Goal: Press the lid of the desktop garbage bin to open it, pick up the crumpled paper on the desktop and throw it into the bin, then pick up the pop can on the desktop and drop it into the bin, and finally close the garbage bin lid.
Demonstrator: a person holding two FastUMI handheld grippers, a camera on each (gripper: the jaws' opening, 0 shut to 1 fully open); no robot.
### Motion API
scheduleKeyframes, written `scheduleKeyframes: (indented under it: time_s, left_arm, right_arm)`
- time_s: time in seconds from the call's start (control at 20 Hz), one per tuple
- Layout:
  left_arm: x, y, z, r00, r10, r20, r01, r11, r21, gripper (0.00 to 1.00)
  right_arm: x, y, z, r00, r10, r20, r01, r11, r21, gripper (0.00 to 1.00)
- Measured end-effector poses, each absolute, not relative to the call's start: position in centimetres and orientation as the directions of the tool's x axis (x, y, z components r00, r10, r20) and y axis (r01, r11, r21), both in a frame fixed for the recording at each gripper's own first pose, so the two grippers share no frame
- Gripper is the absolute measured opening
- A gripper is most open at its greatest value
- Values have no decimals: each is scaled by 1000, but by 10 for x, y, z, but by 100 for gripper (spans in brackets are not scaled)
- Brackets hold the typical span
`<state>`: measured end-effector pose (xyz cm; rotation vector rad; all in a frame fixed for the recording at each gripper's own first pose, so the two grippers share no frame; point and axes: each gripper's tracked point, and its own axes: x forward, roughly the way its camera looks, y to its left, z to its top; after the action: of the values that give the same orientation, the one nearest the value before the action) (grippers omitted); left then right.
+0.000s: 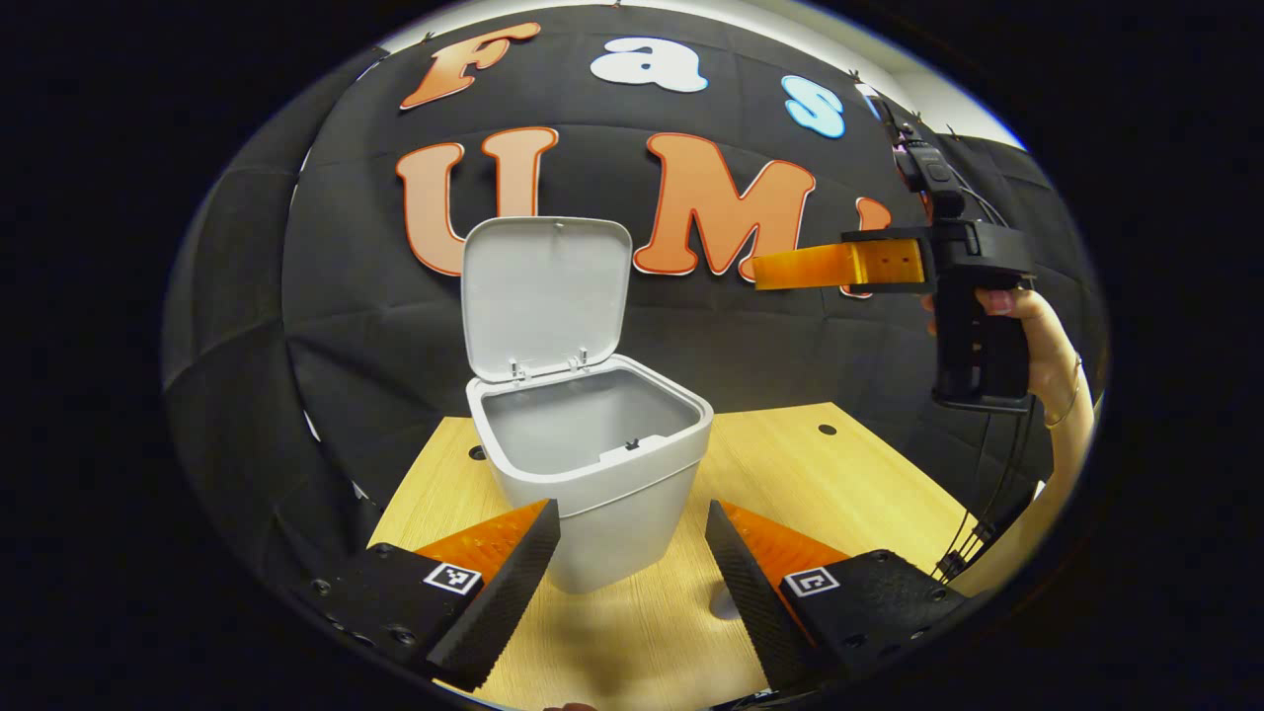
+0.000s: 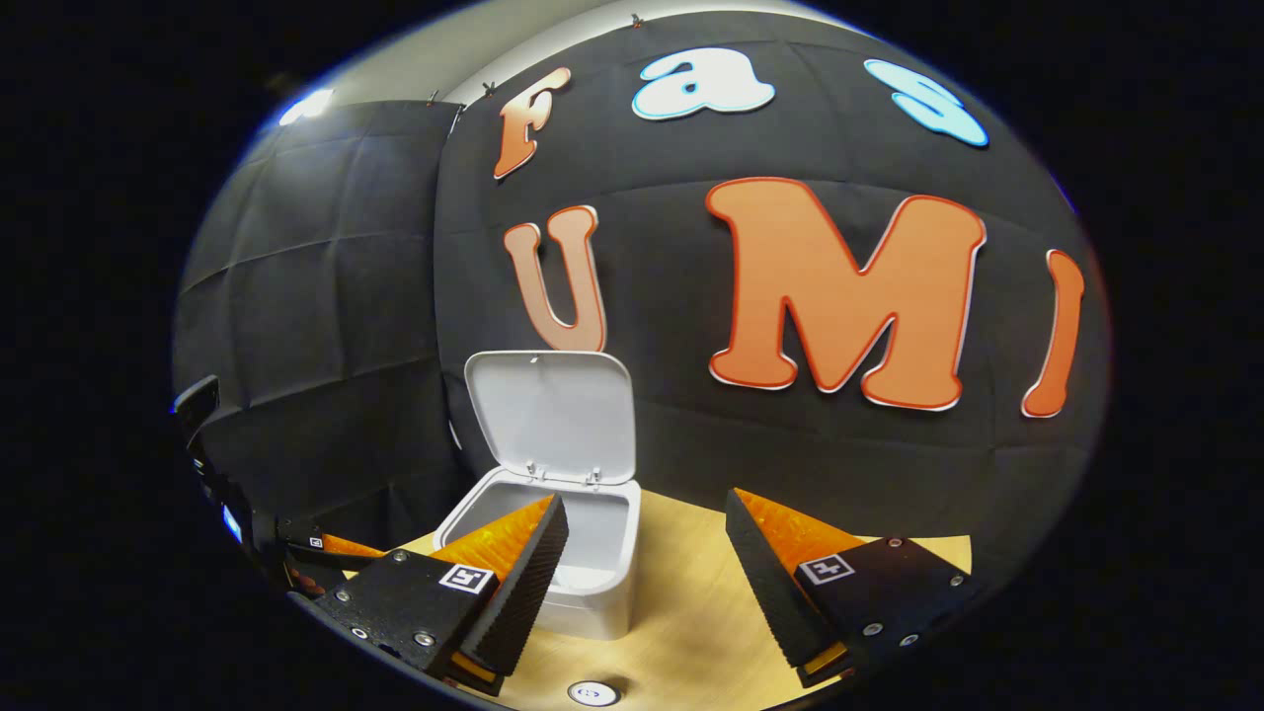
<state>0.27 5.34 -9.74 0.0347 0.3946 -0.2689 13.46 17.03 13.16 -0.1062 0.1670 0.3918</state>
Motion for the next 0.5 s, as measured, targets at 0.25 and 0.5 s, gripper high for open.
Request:
scheduleKeyframes:
  time_s: [0.25, 0.5]
  left_arm:
    - [1, 21, -109, 866, -310, -393, 323, 946, -33, 95]
    - [-5, -26, -119, 828, -414, -379, 419, 905, -72, 95]
  right_arm:
    - [109, 116, 132, 943, 294, -156, -308, 948, -78, 96]
    - [85, 64, 124, 965, 217, -145, -227, 972, -56, 96]
